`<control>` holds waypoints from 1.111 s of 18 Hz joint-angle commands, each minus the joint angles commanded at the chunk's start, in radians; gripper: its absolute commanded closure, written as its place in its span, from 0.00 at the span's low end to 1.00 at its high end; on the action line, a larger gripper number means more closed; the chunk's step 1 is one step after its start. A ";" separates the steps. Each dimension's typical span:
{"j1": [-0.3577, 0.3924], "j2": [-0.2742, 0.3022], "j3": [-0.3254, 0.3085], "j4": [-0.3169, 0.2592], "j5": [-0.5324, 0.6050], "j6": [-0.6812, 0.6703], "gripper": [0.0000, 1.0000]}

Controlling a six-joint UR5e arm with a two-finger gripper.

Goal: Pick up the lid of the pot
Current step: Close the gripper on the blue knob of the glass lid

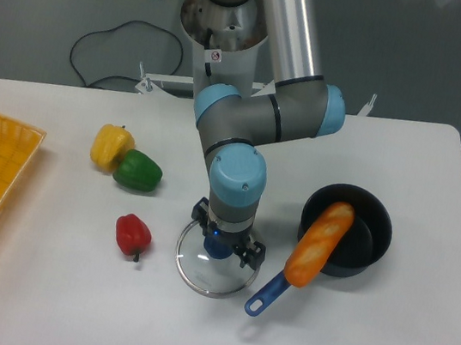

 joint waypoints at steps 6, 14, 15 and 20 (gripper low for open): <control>-0.002 0.005 0.000 0.000 0.008 0.000 0.00; -0.008 -0.020 0.023 0.003 0.049 0.003 0.00; -0.009 -0.021 0.025 0.003 0.049 0.003 0.00; -0.015 -0.023 0.008 0.003 0.051 0.000 0.00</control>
